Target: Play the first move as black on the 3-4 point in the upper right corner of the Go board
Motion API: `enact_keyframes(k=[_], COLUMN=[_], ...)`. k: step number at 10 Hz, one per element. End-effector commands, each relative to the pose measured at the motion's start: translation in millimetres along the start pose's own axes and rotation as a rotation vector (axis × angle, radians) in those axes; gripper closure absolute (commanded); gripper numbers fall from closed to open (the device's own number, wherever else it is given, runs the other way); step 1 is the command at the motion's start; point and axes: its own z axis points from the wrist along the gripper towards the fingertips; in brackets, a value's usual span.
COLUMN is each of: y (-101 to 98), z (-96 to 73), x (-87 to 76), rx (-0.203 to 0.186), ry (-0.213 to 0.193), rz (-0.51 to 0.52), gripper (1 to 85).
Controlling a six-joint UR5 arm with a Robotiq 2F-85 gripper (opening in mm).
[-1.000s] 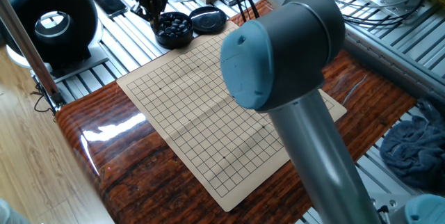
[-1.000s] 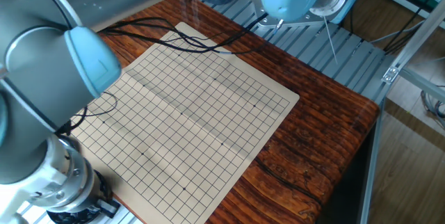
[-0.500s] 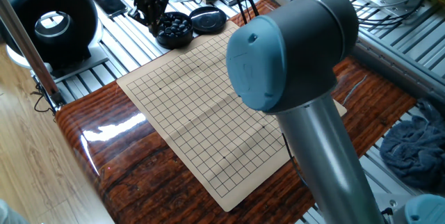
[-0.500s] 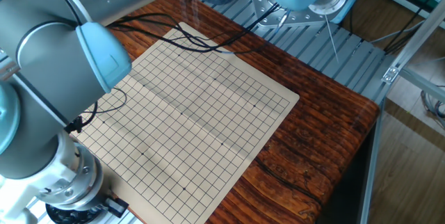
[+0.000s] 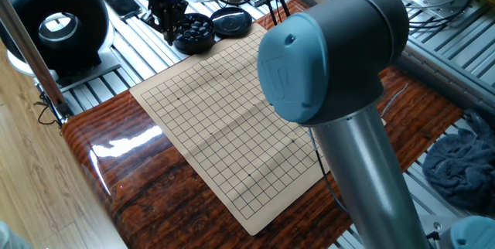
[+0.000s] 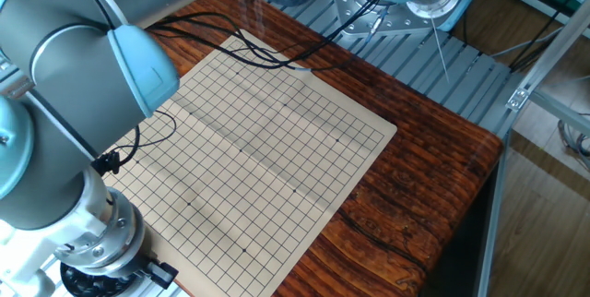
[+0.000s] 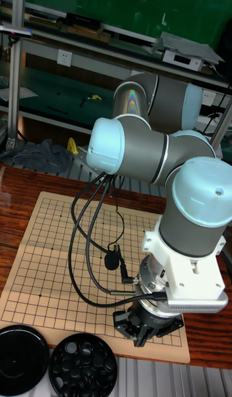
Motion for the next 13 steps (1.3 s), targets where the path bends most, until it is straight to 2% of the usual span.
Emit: enact_keyframes(k=[1,3,5,7,9,11,12,13], y=[-1.2,-2.2,-8.2,-9.1,-17.4,-22.3,-21.1,-14.6], z=[-1.0,-1.5,-1.7,-1.7,-2.2,-3.2,-3.0,-2.3], x=[3.1,-1.8,-6.0,-6.6,-9.0,-18.4,-17.8,-12.9], rx=[0.003,0.004,0.028,0.031,0.063,0.083,0.078,0.052], ry=[0.004,-0.015,-0.031,-0.033,-0.042,-0.078,-0.076,-0.058], rz=[0.016,0.02,0.006,-0.009,0.001,-0.017,-0.014,0.007], gripper=[84.3,84.3,84.3,84.3,84.3,84.3,84.3,84.3])
